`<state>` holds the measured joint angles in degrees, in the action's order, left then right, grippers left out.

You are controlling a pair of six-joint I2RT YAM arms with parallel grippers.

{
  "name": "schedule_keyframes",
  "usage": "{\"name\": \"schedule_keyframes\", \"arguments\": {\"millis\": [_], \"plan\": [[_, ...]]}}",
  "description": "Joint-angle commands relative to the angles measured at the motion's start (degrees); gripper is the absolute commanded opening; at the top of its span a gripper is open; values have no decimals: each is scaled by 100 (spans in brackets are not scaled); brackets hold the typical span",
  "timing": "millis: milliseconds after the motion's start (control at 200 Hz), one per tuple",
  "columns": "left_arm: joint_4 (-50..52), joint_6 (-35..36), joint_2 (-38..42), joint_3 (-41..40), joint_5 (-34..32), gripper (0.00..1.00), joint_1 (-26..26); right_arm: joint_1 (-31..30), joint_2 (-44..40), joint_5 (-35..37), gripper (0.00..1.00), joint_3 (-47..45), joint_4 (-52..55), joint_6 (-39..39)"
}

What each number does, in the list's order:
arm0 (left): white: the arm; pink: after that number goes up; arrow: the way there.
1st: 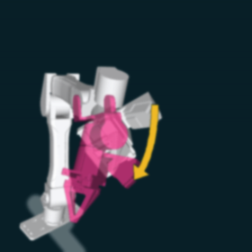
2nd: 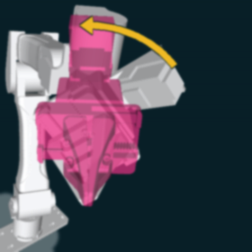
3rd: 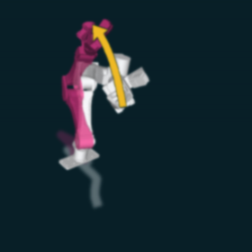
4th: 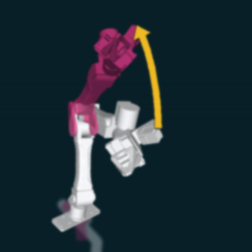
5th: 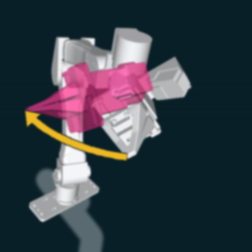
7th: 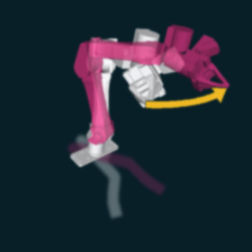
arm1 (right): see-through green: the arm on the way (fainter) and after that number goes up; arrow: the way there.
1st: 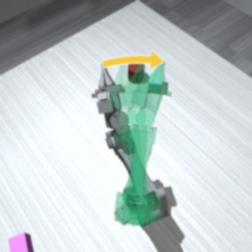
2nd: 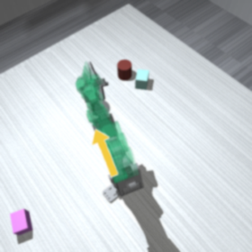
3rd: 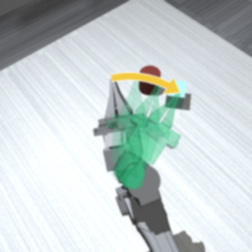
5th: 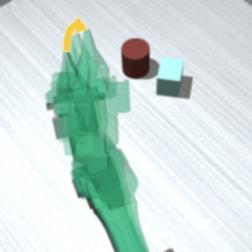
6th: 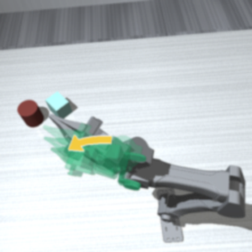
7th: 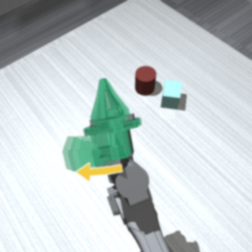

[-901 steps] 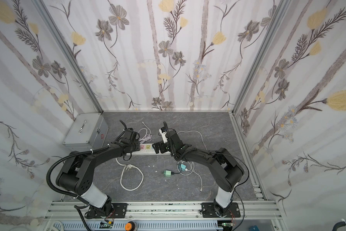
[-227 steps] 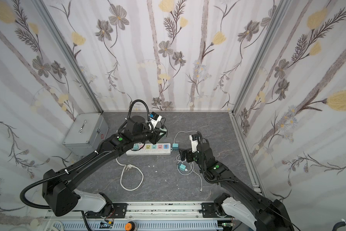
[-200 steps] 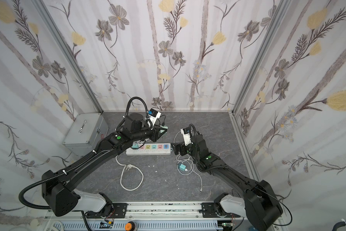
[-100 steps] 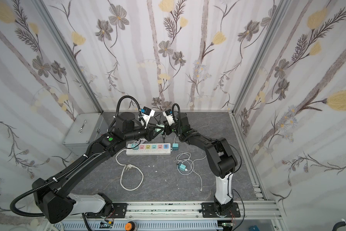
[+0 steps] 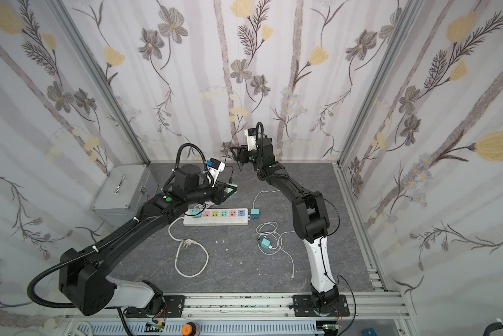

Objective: Insert plugs into power strip
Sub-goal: Place the power cord at the top-center of the table, then pass the plug.

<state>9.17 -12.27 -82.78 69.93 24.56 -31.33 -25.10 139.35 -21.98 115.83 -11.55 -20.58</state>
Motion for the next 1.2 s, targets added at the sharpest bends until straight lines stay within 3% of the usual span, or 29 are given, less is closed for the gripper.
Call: {"name": "schedule_keyframes", "arguments": {"millis": [0, 120, 320, 525, 859, 1039, 1194], "plan": [[-197, -75, -427, 202, -103, 0, 149, 17, 423, 267, 67, 724, 608, -136], [5, -111, -1001, 502, -310, 0, 286, 15, 533, 692, 71, 805, 1231, -69], [-67, -292, -1385, 635, -152, 0, 356, 38, -442, 913, 78, -995, 647, -192], [-81, -369, -1312, 538, -167, 0, 356, 82, -1657, 1026, 86, -2462, 853, -215], [-398, -398, -1298, 311, 145, 0, 356, 143, -3686, -129, 93, -4937, 181, -179], [-524, -598, -1394, 360, 120, 0, 355, 84, -4029, -1158, 93, -5683, -1057, -722], [-629, -817, -1410, 356, 274, 0, 361, -46, -3876, -1287, 90, -5899, -1944, -1330]]}}
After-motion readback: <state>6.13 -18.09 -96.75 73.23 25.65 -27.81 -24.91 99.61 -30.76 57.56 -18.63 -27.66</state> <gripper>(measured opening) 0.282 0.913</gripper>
